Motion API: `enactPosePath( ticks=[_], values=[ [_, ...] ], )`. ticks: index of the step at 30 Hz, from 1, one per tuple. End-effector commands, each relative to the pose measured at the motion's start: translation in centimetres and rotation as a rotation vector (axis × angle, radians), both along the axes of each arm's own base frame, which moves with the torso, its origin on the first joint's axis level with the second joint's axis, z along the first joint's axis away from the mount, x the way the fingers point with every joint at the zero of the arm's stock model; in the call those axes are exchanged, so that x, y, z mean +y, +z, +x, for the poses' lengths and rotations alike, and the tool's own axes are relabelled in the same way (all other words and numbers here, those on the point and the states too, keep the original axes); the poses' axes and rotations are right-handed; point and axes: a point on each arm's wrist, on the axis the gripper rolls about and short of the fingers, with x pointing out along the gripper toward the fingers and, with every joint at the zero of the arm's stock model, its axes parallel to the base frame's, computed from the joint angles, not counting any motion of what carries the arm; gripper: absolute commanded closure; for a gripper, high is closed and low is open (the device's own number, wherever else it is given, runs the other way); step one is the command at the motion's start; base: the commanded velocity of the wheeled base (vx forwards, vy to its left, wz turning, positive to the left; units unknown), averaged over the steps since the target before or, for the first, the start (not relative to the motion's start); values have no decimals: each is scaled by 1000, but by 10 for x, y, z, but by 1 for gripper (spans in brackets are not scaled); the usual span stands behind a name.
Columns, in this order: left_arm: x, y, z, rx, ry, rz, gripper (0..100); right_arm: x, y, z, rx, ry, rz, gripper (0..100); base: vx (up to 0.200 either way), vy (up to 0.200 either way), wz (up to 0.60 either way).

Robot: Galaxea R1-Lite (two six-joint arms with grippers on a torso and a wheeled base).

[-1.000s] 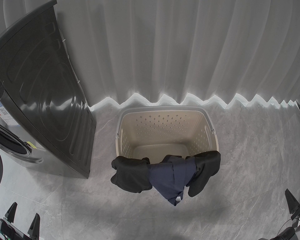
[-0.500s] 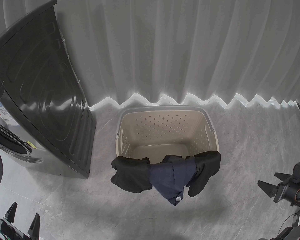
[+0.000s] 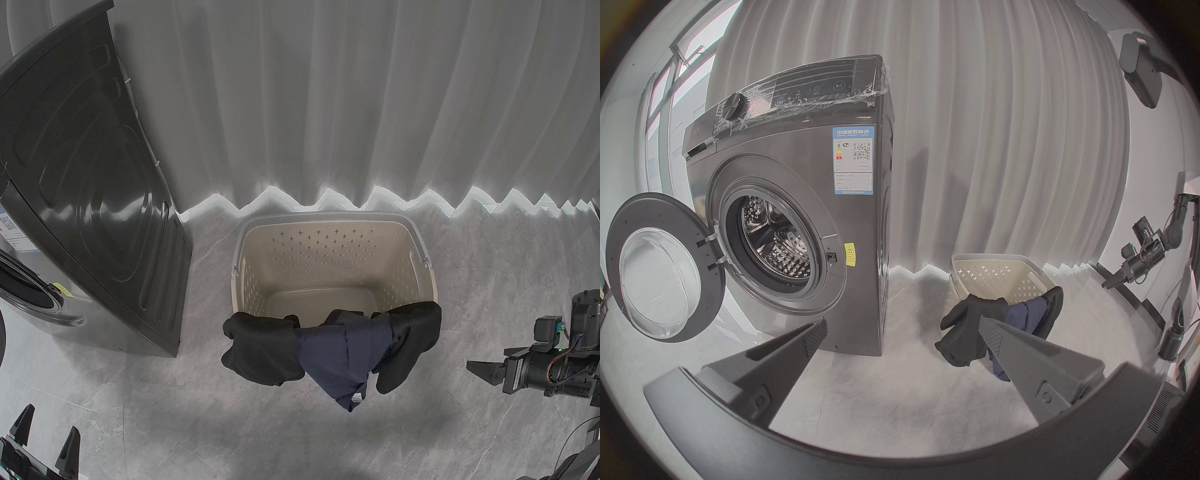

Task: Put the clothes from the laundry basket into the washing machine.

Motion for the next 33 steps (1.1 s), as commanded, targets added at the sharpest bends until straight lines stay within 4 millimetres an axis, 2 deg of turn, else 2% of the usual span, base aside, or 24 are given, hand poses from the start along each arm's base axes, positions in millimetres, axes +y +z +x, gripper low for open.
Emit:
enactPosePath(
  ticks=[1,3,9,24,30,33],
  values=[
    [0,-5,0,0,1,0,0,9,-13,17,80,17,-22,0,0,0,0],
    [0,-5,0,1,1,0,0,13,-13,22,81,30,-23,0,0,0,0],
    [0,-5,0,1,1,-1,0,19,-10,34,79,32,-14,0,-200,0,0],
    [0,-5,0,1,1,-1,0,37,-19,83,104,21,-36,0,0,0,0],
    [0,-5,0,0,1,-1,0,41,-27,96,110,21,-38,0,0,0,0],
    [0,-5,0,0,1,-1,0,45,-38,107,97,24,-37,0,0,0,0]
  ],
)
